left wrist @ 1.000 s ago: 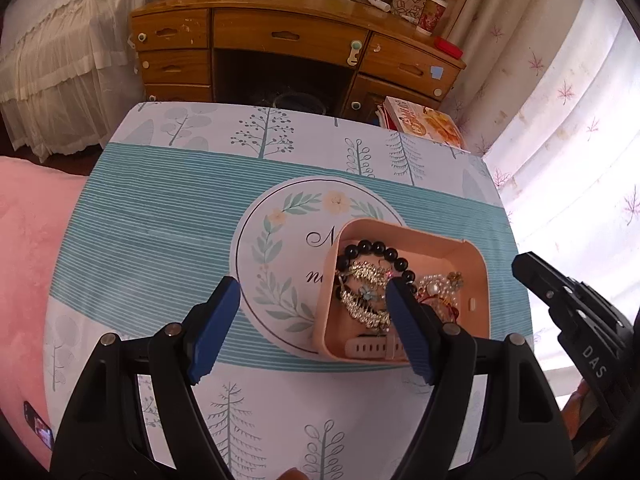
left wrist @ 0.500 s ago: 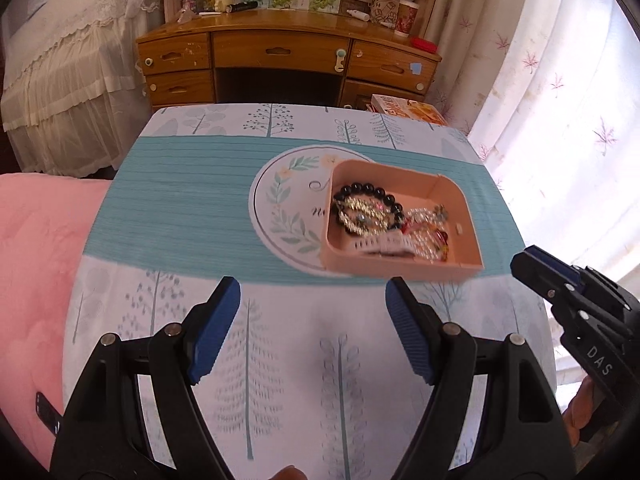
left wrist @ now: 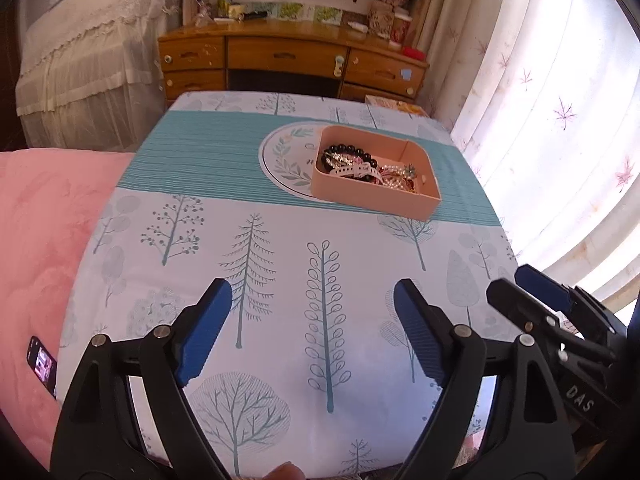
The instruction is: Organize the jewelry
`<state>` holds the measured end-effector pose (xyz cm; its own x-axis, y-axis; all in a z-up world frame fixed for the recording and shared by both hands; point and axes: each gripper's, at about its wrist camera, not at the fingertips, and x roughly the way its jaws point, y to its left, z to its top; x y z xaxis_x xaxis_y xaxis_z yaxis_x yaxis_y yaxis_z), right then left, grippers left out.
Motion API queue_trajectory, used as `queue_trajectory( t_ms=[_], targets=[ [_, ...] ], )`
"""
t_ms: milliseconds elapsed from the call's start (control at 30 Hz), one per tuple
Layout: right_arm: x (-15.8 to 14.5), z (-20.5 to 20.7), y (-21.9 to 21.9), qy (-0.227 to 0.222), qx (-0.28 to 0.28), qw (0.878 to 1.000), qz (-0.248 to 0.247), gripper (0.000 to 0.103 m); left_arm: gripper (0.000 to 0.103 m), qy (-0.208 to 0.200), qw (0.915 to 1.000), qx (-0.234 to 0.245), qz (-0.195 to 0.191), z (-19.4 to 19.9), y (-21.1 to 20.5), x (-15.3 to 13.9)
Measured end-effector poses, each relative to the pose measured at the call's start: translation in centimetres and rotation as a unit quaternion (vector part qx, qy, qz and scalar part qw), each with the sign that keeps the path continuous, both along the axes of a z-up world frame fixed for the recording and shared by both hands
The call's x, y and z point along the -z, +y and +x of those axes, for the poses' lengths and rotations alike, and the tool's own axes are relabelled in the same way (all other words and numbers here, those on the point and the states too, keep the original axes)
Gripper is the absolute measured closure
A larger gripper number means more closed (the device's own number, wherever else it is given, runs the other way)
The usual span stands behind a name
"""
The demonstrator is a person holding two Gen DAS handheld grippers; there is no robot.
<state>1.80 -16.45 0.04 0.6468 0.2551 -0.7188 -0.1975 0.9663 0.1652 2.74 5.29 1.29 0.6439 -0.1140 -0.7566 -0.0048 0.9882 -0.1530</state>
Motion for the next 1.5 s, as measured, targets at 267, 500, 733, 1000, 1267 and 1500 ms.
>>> queue_trajectory(
  t_ms=[267,500,733,1000,1267,1500],
  targets=[
    [-1.8,-5.4,0.4,-0.031,0.021,0.999,0.004,0.038,0.021,-0.053,0.9978,-0.012,0.038,-4.5,-1.6,-1.6],
    [-2.8,-6.9,0.3,-0.046,0.028,0.999,0.003,0.037,0.021,-0.062,0.9961,-0.017,0.061,-6.0,-3.0,-2.2],
    [-2.9,-6.9,-0.6,-0.045,0.033,0.998,0.006,0.037,0.021,-0.068,0.9944,-0.024,0.077,-6.6,-3.9,-2.5],
    [-3.1,-6.8,-0.7,-0.046,0.033,0.998,0.008,0.037,0.021,-0.072,0.9934,-0.032,0.083,-7.1,-4.0,-2.6],
    [-3.2,-6.8,-0.7,-0.043,0.033,0.998,0.006,0.037,0.021,-0.071,0.9927,-0.037,0.090,-7.4,-4.0,-2.5],
    [-2.7,-6.7,-0.4,-0.038,0.032,0.999,0.007,0.037,0.021,-0.065,0.9929,-0.038,0.092,-7.4,-3.9,-2.2]
  ],
)
